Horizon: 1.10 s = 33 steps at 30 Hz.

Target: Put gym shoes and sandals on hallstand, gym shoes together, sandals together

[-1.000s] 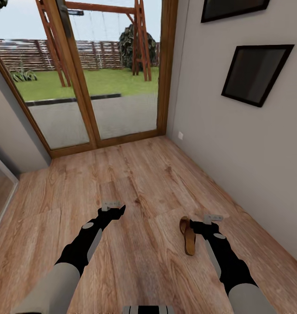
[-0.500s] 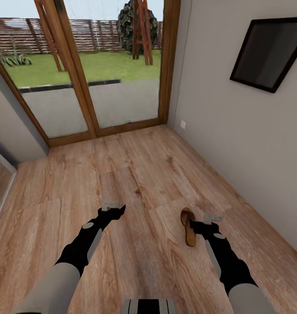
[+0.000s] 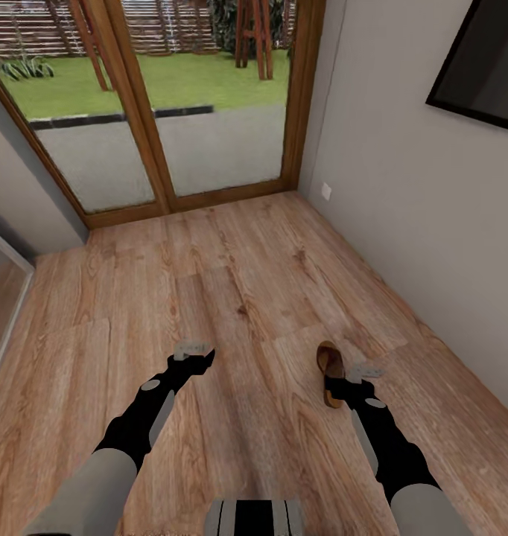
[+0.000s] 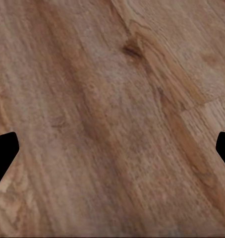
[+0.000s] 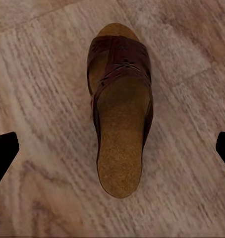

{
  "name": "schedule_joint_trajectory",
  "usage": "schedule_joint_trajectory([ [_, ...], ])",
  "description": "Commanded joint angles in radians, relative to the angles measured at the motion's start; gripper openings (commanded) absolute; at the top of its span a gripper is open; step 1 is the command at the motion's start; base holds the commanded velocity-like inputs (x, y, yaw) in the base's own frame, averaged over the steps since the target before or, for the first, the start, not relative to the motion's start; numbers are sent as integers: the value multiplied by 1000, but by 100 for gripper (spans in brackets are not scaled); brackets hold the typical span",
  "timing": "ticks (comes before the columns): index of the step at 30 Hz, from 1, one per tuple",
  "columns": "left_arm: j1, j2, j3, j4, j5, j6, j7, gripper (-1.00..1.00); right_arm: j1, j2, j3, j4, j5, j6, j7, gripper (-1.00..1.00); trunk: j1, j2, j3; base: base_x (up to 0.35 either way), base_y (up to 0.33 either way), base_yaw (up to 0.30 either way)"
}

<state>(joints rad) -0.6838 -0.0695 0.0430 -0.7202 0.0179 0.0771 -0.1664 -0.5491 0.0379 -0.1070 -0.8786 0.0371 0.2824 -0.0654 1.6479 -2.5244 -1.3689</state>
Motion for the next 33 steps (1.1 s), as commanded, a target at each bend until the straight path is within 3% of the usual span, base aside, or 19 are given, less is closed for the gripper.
schedule_joint_trajectory([
  [1,0,-1,5,-2,2,7,-7,100,0,1,-2,-2,4,6,-1,100,0,-1,-6,0,0,157],
  [19,0,-1,5,-1,3,7,-7,100,0,1,-1,0,4,-11,-1,100,8,-5,-104,0,0,123],
  [24,0,-2,5,-1,3,7,-7,100,0,0,0,3,4,-144,-1,100,11,-6,-131,0,0,89],
  [25,0,-2,5,-1,4,7,-7,100,0,0,0,4,1,-225,-1,100,11,-6,-136,0,0,85],
  [33,0,-3,5,-1,4,7,-7,100,0,0,-2,3,-2,-267,-1,100,14,-8,-172,0,0,49],
])
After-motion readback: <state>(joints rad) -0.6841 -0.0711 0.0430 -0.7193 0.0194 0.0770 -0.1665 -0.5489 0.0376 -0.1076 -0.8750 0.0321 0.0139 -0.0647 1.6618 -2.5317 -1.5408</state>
